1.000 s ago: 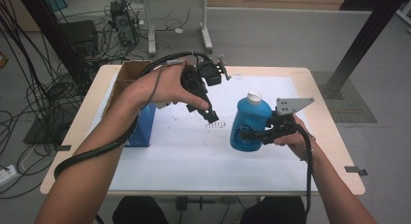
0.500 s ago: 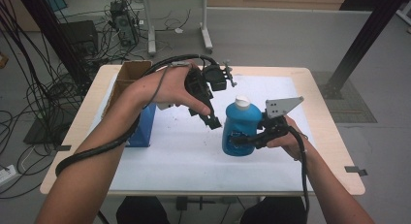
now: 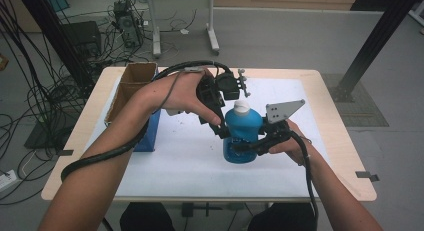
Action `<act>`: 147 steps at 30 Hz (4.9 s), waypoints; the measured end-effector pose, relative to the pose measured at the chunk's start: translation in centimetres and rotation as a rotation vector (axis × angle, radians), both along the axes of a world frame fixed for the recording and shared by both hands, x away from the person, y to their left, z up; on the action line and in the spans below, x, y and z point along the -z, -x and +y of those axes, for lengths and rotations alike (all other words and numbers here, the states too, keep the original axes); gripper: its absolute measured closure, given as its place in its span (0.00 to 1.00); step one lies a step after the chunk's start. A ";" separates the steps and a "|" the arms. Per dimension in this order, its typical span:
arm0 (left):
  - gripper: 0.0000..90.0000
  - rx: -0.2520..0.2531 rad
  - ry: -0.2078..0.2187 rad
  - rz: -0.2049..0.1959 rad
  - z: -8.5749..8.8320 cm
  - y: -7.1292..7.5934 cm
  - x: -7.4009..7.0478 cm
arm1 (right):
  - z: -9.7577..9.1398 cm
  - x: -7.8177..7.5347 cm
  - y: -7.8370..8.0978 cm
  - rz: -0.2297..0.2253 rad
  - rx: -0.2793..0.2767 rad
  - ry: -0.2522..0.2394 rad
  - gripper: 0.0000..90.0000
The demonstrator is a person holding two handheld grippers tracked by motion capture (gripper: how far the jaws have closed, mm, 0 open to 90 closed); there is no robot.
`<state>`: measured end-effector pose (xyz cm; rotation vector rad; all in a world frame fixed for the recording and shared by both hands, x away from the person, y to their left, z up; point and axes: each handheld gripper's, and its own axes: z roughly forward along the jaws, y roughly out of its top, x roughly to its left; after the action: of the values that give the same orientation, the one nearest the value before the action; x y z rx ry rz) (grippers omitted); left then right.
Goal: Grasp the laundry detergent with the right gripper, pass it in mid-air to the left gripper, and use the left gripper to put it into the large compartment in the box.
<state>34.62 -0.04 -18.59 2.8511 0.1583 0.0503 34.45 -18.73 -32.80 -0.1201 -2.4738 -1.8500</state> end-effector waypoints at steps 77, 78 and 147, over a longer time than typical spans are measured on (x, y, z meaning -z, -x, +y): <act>0.09 0.040 0.020 -0.011 -1.0 0.6 0.1 | 1.3 0.3 0.3 -0.003 -0.020 0.027 0.49; 0.09 0.040 0.019 -0.010 -1.0 0.6 0.0 | 1.3 0.3 0.2 -0.004 -0.021 0.027 0.49; 0.12 0.067 0.003 -0.009 -2.0 0.9 0.2 | 1.3 0.0 0.3 -0.012 -0.025 0.027 0.49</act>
<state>33.77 -2.09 -18.79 2.8507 0.0609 0.0492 34.13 -17.47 -32.84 -0.0787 -2.4964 -1.8135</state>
